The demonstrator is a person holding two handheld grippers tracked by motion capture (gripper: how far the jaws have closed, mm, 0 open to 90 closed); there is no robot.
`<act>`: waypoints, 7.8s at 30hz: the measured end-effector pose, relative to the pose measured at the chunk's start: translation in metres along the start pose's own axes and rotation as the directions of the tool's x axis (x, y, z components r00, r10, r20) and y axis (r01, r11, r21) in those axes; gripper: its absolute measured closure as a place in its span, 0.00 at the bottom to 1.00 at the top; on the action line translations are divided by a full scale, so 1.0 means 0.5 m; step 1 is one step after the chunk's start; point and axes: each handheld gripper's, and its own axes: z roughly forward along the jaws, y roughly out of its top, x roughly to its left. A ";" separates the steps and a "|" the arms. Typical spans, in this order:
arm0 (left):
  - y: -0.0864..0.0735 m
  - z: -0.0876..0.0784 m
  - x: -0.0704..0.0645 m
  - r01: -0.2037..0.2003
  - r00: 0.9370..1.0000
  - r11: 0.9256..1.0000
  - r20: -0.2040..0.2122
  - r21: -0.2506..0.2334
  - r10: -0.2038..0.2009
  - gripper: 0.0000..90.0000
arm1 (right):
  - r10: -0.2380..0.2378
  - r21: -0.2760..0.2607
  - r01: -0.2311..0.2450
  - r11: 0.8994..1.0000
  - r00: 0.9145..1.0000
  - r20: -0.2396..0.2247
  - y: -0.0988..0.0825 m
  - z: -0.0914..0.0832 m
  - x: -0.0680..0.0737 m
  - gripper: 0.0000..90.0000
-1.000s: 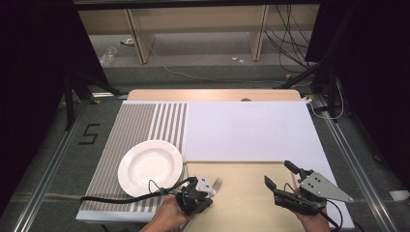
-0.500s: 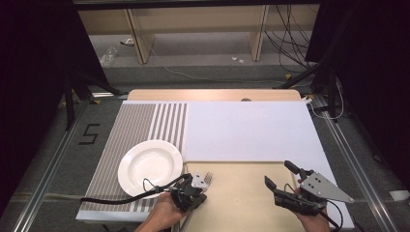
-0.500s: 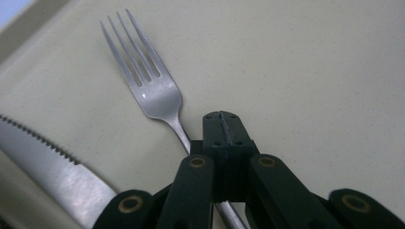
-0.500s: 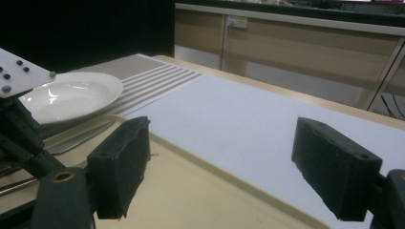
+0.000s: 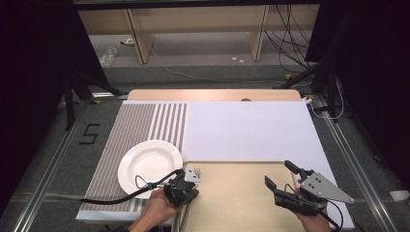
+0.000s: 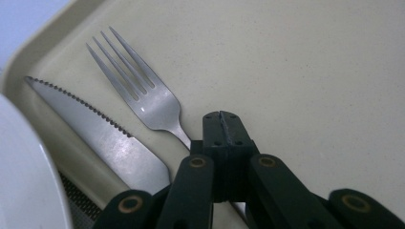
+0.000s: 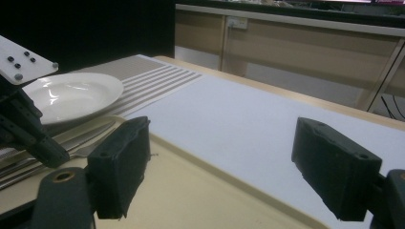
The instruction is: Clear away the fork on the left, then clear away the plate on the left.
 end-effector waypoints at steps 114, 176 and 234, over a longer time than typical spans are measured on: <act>-0.159 -0.214 0.182 0.438 0.851 0.753 -0.044 -0.491 -0.523 0.18 | 0.001 0.005 -0.002 1.000 1.000 0.025 -0.006 -0.011 0.001 0.24; -0.290 -0.176 0.313 0.864 0.458 0.387 0.183 -0.321 -0.870 0.19 | -0.005 0.006 0.005 1.000 1.000 0.015 -0.006 -0.012 0.003 0.24; -0.331 -0.117 0.286 0.973 0.184 0.112 0.387 -0.201 -0.903 0.88 | -0.001 0.010 0.001 1.000 1.000 0.016 -0.006 -0.012 0.003 0.24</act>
